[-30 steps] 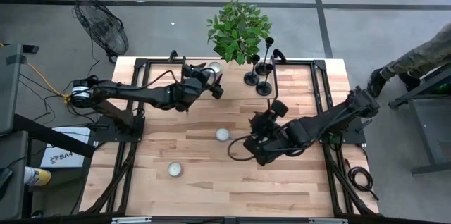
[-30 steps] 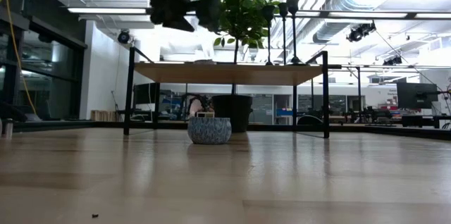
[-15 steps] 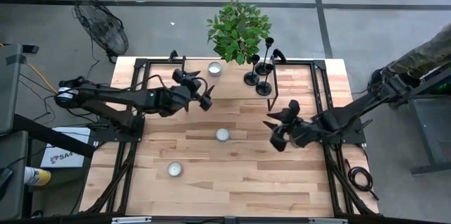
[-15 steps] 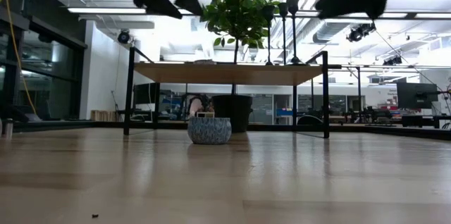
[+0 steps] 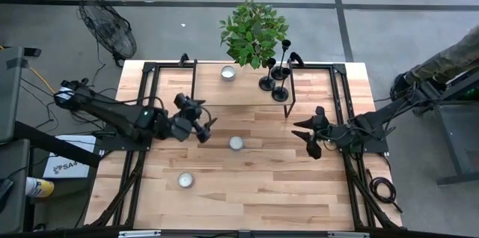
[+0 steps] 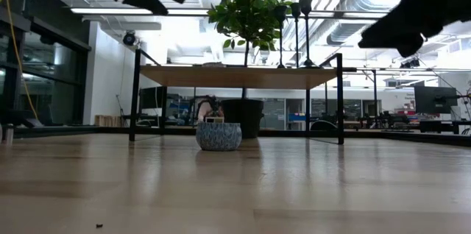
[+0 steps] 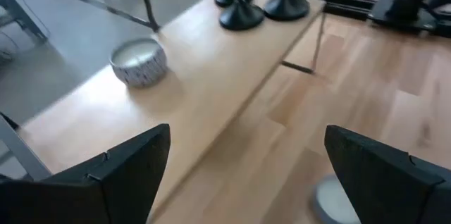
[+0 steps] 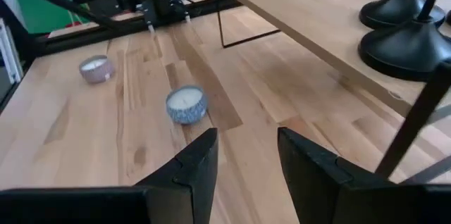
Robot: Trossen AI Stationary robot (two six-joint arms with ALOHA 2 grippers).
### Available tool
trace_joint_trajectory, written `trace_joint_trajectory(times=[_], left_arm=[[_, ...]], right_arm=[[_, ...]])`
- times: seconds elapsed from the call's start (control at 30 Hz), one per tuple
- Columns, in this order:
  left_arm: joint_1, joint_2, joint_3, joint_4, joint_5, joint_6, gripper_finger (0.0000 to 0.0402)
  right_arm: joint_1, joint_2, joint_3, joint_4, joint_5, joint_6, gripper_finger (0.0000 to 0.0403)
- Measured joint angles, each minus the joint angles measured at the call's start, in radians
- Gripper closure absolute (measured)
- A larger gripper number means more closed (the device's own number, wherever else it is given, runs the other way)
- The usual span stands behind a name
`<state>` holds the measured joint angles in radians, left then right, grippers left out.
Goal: Pick & Place candle stick holders
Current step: Put the red scented candle on the shelf
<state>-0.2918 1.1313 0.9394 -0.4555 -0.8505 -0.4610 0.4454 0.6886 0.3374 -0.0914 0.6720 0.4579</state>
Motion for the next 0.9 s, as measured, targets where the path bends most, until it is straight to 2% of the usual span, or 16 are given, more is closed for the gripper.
trace_joint_trajectory(times=[0.13,0.3,0.53,0.9], left_arm=[[-0.068,0.000,0.000,-0.079,-0.010,-0.120,0.0030],[-0.180,0.000,0.000,-0.172,-0.105,-0.284,0.0030],[-0.322,0.000,-0.004,-0.242,-0.164,-0.471,0.0030],[-0.433,0.002,-0.170,-0.243,-0.182,-0.795,0.0030]], right_arm=[[0.000,-0.073,-0.069,0.034,-0.025,-0.055,0.0261],[0.000,-0.169,-0.162,0.111,-0.114,-0.117,0.0261],[-0.001,-0.307,-0.234,0.116,-0.154,-0.194,0.0261],[-0.020,-0.428,-0.256,0.107,-0.277,-0.270,0.0261]])
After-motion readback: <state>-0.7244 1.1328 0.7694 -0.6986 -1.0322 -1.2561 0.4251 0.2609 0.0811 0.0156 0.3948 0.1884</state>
